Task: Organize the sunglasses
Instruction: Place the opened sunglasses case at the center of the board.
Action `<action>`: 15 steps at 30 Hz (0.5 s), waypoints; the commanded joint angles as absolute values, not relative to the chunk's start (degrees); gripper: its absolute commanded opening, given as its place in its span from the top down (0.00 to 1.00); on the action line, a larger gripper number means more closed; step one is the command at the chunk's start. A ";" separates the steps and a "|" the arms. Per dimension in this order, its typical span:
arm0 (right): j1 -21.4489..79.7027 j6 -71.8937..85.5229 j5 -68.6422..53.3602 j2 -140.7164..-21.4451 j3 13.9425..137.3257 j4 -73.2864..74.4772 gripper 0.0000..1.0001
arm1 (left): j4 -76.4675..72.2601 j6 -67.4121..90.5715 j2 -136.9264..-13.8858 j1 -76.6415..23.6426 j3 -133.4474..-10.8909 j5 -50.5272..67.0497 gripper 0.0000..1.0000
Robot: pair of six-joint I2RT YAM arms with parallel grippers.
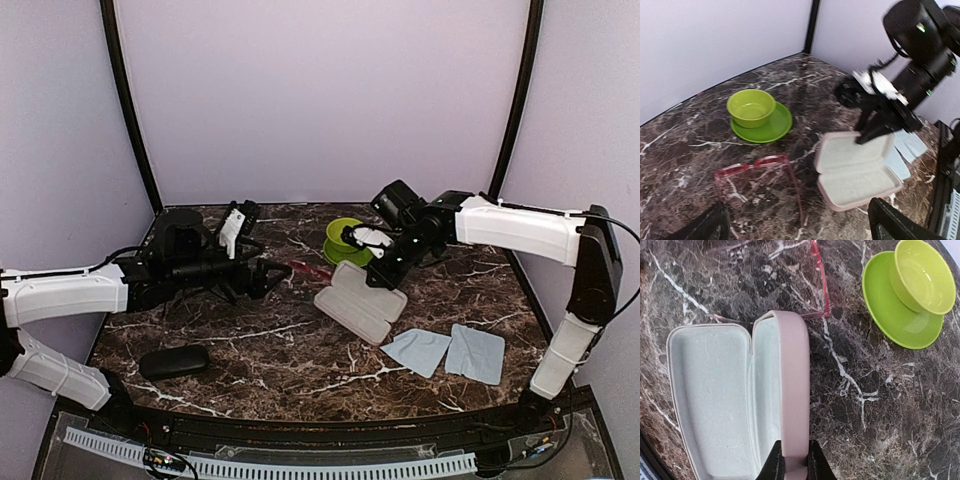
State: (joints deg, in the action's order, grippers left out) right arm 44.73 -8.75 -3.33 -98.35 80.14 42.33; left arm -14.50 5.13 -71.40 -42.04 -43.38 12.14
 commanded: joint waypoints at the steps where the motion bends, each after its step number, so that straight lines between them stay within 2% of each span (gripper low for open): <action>1: 48.54 -10.55 2.63 -100.39 82.00 41.69 0.95 | -8.41 7.94 -71.85 -40.73 -46.86 -0.26 0.01; 8: 52.74 -12.86 1.43 -104.26 83.30 39.11 0.95 | -6.96 14.36 -71.81 -37.38 -47.50 -4.59 0.01; 15: 59.28 -15.31 7.81 -108.76 86.73 39.72 0.95 | -5.98 16.76 -71.63 -35.60 -47.82 -8.86 0.01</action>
State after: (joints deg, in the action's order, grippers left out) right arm 56.14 -13.54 3.57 -107.11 83.55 41.65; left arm -7.11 14.46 -72.03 -36.12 -45.91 -5.32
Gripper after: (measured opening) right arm 0.113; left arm 0.989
